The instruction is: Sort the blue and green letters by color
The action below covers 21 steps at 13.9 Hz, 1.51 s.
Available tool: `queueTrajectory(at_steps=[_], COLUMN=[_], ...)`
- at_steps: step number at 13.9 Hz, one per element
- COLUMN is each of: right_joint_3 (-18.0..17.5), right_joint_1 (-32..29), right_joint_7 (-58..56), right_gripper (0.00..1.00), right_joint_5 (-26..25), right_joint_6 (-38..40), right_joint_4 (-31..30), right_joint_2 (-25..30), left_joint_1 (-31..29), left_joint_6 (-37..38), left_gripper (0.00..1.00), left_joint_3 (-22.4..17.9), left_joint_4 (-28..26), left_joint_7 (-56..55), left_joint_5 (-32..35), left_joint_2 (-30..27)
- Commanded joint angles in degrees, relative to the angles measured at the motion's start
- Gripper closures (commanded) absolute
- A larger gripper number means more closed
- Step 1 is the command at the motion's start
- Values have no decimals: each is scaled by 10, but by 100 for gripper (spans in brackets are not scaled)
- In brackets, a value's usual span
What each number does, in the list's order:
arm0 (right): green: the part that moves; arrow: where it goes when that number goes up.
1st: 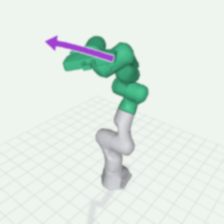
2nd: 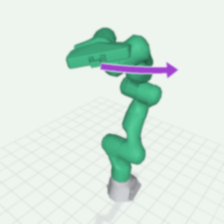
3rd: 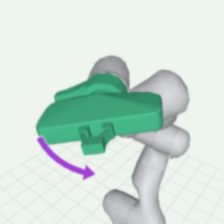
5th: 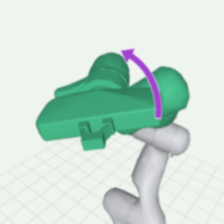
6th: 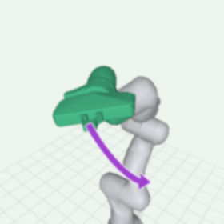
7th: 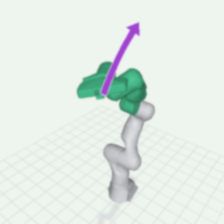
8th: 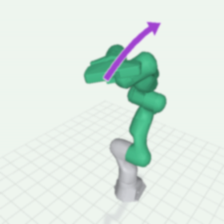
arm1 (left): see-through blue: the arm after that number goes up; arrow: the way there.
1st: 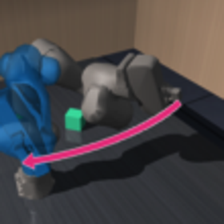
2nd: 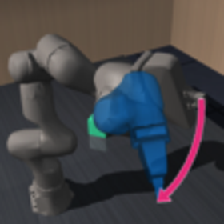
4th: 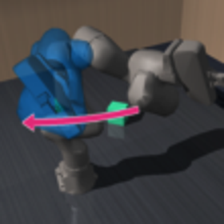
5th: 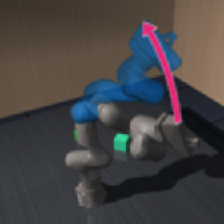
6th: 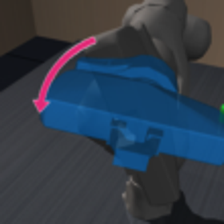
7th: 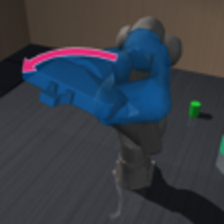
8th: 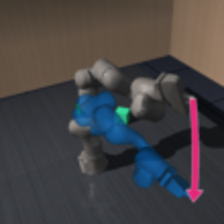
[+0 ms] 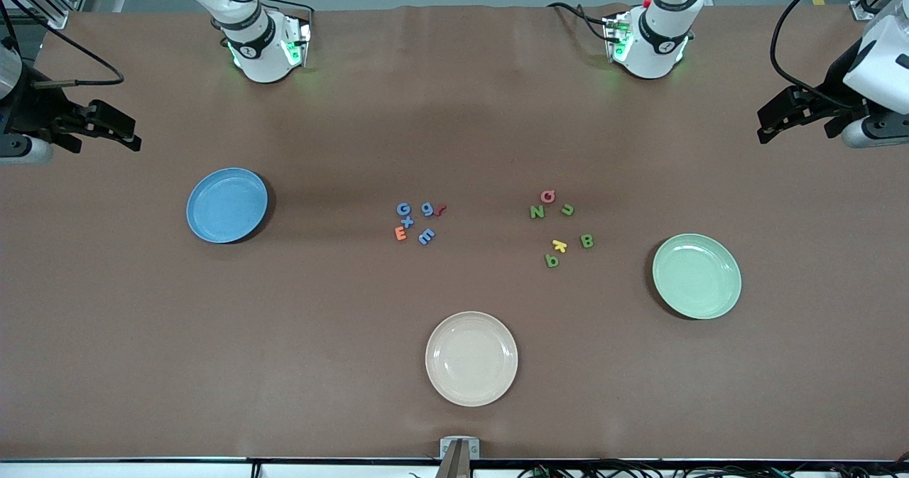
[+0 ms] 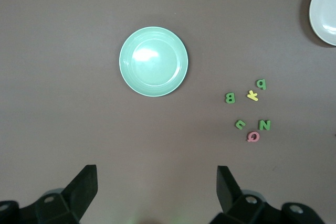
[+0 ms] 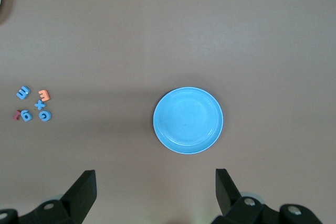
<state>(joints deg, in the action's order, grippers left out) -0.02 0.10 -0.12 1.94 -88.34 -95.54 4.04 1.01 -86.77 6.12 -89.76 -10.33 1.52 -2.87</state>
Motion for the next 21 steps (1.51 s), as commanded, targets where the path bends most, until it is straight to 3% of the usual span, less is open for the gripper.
queueTrajectory(at_steps=[1, 6, 9, 12, 16, 18, 21], right_joint_3=[-1, -1, 0, 0, 1, 2, 0], right_joint_1=[-1, -3, -3, -5, -11, -21, -19], right_joint_7=[7, 7, 6, 13, 6, 4, 8], right_gripper=[0, 0, 0, 0, 0, 0, 0], right_joint_5=[0, -1, -2, -1, -6, -5, -14], right_joint_6=[5, 4, 5, -1, -31, -53, -83], right_joint_4=[1, 1, 4, 6, 34, 40, 36], right_joint_2=[0, 0, -2, -11, -85, -135, -157], left_joint_1=[3, 6, 7, 8, 7, 9, 32], left_joint_6=[9, 8, -31, -148, -318, -391, -485], left_gripper=[0, 0, 0, 0, 0, 0, 4], left_joint_3=[-1, -1, 33, 47, 64, 64, 67], left_joint_4=[8, 9, -8, -96, -225, -261, -297], left_joint_7=[-7, -5, -12, -14, -62, -79, -148], left_joint_5=[-10, -8, -6, -6, -6, -6, -5], left_joint_2=[4, 27, 63, 73, 101, 126, 176])
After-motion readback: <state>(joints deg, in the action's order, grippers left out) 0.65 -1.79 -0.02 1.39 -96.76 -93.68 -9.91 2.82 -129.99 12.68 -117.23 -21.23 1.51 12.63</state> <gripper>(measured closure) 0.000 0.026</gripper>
